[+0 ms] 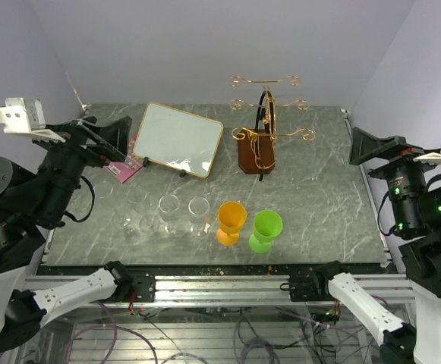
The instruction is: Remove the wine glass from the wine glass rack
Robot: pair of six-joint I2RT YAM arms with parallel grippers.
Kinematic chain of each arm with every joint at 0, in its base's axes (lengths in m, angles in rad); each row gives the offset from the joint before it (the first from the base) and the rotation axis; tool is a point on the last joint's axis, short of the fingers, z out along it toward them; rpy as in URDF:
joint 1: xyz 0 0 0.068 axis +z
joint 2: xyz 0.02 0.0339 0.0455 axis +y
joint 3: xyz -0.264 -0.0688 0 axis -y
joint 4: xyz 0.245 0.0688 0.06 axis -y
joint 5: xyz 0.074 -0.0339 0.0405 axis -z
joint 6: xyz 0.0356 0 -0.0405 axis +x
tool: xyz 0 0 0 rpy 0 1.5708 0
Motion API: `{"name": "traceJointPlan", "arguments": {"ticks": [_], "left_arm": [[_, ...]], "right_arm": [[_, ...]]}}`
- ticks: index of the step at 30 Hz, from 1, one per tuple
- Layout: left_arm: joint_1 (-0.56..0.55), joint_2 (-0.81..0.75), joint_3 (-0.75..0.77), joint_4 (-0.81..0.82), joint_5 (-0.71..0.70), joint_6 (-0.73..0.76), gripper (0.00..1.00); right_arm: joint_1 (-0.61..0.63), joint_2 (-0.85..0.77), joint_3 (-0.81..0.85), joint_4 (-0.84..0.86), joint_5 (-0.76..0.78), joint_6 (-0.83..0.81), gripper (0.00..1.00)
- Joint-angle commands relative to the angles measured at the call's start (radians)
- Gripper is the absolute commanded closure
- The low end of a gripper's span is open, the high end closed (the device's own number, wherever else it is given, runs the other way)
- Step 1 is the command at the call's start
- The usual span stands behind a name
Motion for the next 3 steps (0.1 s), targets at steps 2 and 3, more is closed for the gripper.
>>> {"name": "traceJointPlan", "arguments": {"ticks": [2,3], "left_arm": [[0.006,0.005,-0.012,0.005,-0.016,-0.015,0.02],[0.006,0.006,-0.013,0.005,-0.015,-0.015,0.02]], "right_arm": [[-0.012,-0.018,-0.002,-0.006,0.040,-0.012,0.00],[-0.013,0.005,0.027,-0.055,0.061,0.007,0.00]]}}
